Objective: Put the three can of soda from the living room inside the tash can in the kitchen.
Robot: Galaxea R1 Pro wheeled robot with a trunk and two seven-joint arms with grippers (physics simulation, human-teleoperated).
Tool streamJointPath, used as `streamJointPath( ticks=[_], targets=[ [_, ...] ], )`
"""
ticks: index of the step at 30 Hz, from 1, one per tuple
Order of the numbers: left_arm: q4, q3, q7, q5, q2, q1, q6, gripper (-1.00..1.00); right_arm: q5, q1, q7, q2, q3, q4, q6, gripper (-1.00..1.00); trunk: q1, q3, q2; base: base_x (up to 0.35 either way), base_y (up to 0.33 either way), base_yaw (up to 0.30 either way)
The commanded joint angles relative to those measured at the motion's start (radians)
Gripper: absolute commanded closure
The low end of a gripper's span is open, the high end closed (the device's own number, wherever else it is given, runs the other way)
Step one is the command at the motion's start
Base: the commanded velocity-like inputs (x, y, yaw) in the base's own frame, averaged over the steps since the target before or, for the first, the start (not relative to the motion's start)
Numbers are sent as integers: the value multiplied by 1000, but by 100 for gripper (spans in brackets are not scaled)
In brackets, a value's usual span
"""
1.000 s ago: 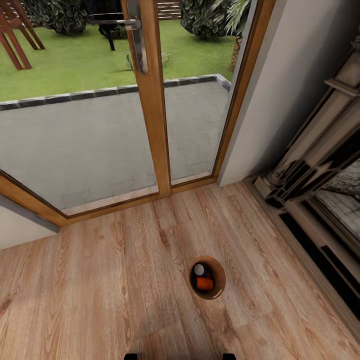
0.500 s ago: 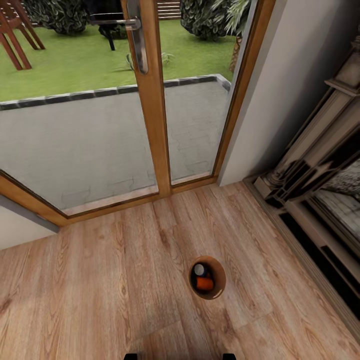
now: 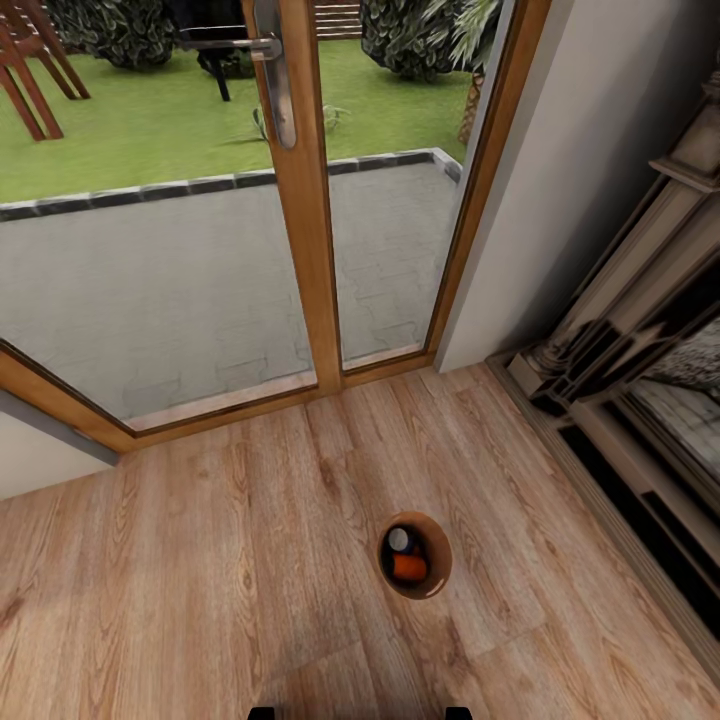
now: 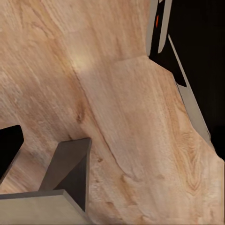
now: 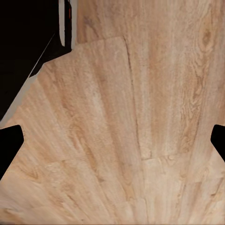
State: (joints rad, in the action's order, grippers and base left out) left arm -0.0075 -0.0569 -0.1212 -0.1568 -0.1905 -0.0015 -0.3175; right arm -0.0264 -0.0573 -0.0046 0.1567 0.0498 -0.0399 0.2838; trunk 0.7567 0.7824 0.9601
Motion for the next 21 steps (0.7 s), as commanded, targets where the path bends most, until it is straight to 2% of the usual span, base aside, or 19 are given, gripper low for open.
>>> streamJointPath(
  ticks=[1,6,21],
  targets=[
    [0,0,0,0,2,0,0,-100,0,0,0,-2,0,0,0,-100,0,0,0,0,0,0],
    [0,0,0,0,9,0,0,-100,3,-1,0,-10,0,0,0,-100,0,0,0,0,0,0],
    [0,0,0,-1,11,0,0,-100,3,0,0,-11,0,0,0,-100,0,0,0,0,0,0]
  ],
)
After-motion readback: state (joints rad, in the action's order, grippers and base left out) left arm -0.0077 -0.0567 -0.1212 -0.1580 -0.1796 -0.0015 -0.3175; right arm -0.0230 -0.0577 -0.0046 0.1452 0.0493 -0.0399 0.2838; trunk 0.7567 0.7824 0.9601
